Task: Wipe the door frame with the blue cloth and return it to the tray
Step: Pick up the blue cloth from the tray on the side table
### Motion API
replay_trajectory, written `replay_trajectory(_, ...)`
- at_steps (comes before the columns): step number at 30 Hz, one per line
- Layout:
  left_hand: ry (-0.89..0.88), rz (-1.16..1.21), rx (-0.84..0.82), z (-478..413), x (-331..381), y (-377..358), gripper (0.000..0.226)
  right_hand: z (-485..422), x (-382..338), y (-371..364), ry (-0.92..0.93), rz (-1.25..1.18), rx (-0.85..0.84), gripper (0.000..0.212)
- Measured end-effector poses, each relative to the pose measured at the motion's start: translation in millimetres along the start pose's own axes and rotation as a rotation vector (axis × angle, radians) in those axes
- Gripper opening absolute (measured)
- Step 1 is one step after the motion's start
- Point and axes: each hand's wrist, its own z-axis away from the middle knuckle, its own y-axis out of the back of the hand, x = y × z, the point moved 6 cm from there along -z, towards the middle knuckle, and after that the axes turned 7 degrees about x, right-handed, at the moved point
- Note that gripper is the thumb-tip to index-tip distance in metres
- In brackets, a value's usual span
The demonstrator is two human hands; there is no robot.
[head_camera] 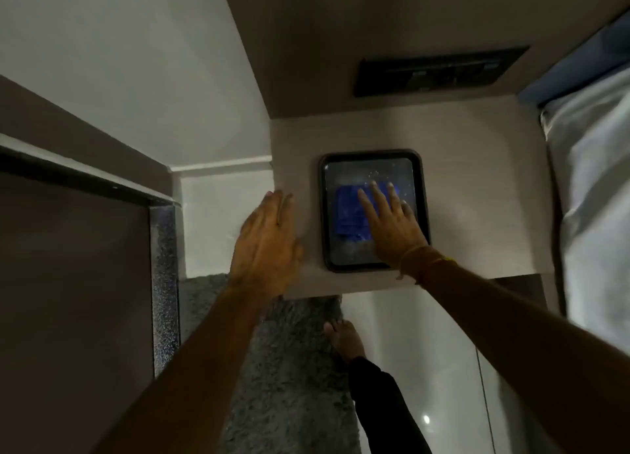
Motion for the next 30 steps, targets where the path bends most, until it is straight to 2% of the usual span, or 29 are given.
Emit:
replay_trajectory(4,0.016,0.051,-0.012,-7.1,-13.5,-18.8,0.072,-12.1,4.7,-21.1,0.069,0.133,-0.066,0.089)
replay_trajectory(7,0.012,0.074,-0.021,-2.5,-19.2,-28.7,0.07,-15.9,4.3,-29.3,0.11,0.187,-0.048,0.09)
replay_trajectory(14,0.062,0.14,0.015,2.3,-27.4,-36.7,0.065,-17.7,4.6,-31.4,0.15,0.192,0.018,0.077)
replay_trajectory(19,0.052,0.164,0.044,9.3,-22.2,-36.9,0.063,-16.9,2.4,-26.5,0.173,0.198,0.006,0.071)
replay_trajectory(21,0.038,0.168,0.082,14.1,-21.1,-31.5,0.06,-20.4,3.4,-18.4,0.141,0.115,0.023,0.069)
replay_trajectory(23,0.031,0.184,0.117,19.3,-20.4,-21.9,0.059,-22.7,5.0,1.1,0.047,-0.166,0.105,0.059)
replay_trajectory(26,0.051,0.215,0.177,26.3,-21.4,2.8,0.06,-13.7,13.9,35.5,-0.27,-0.921,0.297,0.033)
replay_trajectory(28,0.073,0.211,0.256,32.5,-22.2,32.7,0.058,0.7,1.1,54.4,-0.453,-1.606,0.256,0.018)
replay_trajectory(30,0.096,0.217,0.346,41.0,-24.5,68.6,0.055,9.8,-27.8,84.3,-0.386,-2.066,0.154,0.018)
